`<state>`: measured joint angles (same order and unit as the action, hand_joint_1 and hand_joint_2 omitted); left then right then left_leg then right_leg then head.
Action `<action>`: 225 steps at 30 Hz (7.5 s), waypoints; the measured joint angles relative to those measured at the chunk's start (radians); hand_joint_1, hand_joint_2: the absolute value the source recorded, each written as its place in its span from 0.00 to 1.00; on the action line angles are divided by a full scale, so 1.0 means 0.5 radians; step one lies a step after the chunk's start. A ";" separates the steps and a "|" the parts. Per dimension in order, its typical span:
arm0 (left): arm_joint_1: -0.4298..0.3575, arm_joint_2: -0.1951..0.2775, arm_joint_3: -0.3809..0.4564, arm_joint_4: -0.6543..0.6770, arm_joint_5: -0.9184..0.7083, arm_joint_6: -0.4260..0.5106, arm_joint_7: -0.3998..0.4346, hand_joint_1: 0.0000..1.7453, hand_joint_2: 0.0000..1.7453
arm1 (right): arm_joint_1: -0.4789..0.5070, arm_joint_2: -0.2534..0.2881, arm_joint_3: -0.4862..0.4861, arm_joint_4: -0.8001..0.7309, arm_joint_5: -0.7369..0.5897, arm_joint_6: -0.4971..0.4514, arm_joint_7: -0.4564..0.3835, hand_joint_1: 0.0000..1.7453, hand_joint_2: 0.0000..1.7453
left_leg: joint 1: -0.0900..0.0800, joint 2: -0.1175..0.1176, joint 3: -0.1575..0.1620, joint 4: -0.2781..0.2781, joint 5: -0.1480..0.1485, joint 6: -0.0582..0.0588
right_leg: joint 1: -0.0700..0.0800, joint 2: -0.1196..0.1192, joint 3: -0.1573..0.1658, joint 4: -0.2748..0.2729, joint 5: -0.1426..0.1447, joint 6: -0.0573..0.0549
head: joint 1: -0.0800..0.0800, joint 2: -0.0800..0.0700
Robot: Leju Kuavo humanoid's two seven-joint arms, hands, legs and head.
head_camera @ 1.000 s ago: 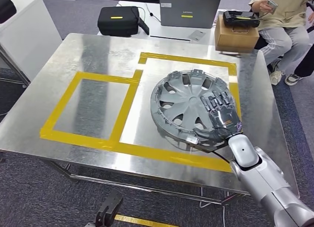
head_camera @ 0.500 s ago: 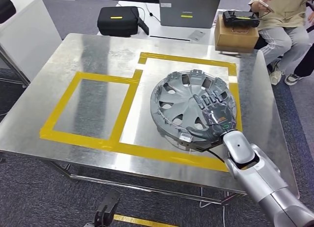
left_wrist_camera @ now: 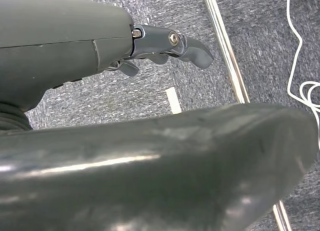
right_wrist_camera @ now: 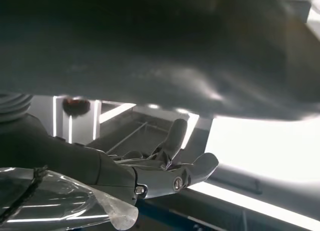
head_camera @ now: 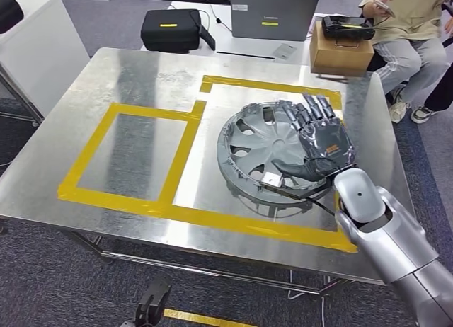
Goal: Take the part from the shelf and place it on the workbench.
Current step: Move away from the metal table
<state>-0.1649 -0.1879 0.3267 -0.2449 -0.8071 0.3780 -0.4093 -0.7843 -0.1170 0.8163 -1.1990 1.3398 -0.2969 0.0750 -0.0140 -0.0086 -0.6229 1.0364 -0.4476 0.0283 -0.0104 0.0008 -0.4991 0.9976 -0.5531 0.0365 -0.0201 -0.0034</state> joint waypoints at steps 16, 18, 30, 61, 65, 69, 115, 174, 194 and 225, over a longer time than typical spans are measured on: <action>0.067 0.033 0.107 0.000 0.142 0.079 -0.060 0.00 0.00 | -0.365 -0.625 -0.219 -0.413 -0.094 0.070 -0.030 0.00 0.00 | -0.001 -0.005 0.000 0.002 0.000 0.001 | -0.001 -0.006 0.001 -0.002 0.001 0.000 | 0.000 0.000; 0.071 0.036 0.118 0.000 0.155 0.086 -0.069 0.00 0.00 | -0.369 -0.728 -0.261 -0.467 -0.119 0.076 -0.027 0.00 0.00 | -0.001 -0.006 0.000 0.002 0.000 0.001 | -0.002 -0.007 0.001 -0.002 0.001 0.000 | 0.000 0.000; 0.106 0.047 0.201 0.000 0.227 0.128 -0.111 0.00 0.00 | 0.114 -1.540 -0.787 -0.849 -0.418 -0.013 0.088 0.00 0.00 | 0.000 -0.024 0.005 0.005 -0.007 0.011 | -0.003 -0.027 -0.008 -0.009 -0.007 0.007 | 0.001 0.000; 0.149 0.065 0.321 0.001 0.211 0.176 -0.116 0.00 0.00 | 2.008 -0.743 -3.825 -1.368 -0.346 -0.035 -1.085 0.00 0.00 | -0.003 -0.016 0.014 0.001 -0.021 0.012 | -0.003 -0.015 -0.003 -0.012 -0.017 0.007 | -0.001 0.000; 0.147 0.065 0.322 0.001 0.191 0.178 -0.112 0.00 0.00 | 1.941 -0.576 -3.932 -1.341 -0.291 -0.102 -1.222 0.00 0.00 | -0.002 -0.013 0.015 0.001 -0.021 0.012 | -0.002 -0.012 -0.003 -0.012 -0.017 0.007 | 0.000 0.000; 0.147 0.065 0.322 0.001 0.169 0.185 -0.101 0.00 0.00 | 1.844 -0.370 -4.080 -1.194 -0.223 -0.286 -1.416 0.00 0.00 | -0.002 -0.013 0.016 0.001 -0.021 0.012 | -0.002 -0.012 -0.002 -0.012 -0.017 0.007 | 0.000 0.000; 0.145 0.076 0.406 0.001 -0.151 0.196 -0.030 0.00 0.00 | 1.459 0.530 -4.646 1.524 0.282 -0.654 -0.856 0.00 0.00 | 0.001 -0.011 0.019 -0.002 -0.021 0.009 | 0.001 -0.011 0.002 -0.010 -0.021 0.001 | -0.001 0.000; 0.163 0.055 0.379 0.021 -0.199 -0.007 0.200 0.00 0.00 | 1.401 0.600 -4.439 1.951 0.373 -0.049 -0.761 0.00 0.00 | 0.048 0.005 -0.055 0.318 -0.262 -0.088 | -0.038 -0.001 -0.075 0.036 0.064 -0.044 | -0.020 0.000; 0.159 0.054 0.408 0.021 -0.181 -0.003 0.175 0.00 0.00 | 1.396 0.590 -4.439 1.954 0.360 -0.057 -0.779 0.00 0.00 | 0.029 0.016 0.165 -0.106 -0.055 0.026 | -0.005 -0.005 -0.163 0.137 -0.012 0.015 | -0.012 0.000; 0.153 0.043 0.441 0.021 -0.164 0.013 0.165 0.00 0.00 | 1.387 0.562 -4.437 1.959 0.331 -0.066 -0.783 0.00 0.00 | 0.012 0.028 0.136 -0.131 -0.013 0.040 | -0.010 -0.005 -0.327 0.555 -0.174 0.035 | -0.018 0.000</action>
<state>-0.0882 -0.1662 0.5474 -0.2344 -0.8893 0.3845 -0.3269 -0.0907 0.1638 -1.4023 -0.2193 1.5052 -0.3300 -0.3165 -0.0079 0.0053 -0.5550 0.9706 -0.4539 0.0481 -0.0152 -0.0016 -0.6627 1.2751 -0.6403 0.0540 -0.0289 -0.0033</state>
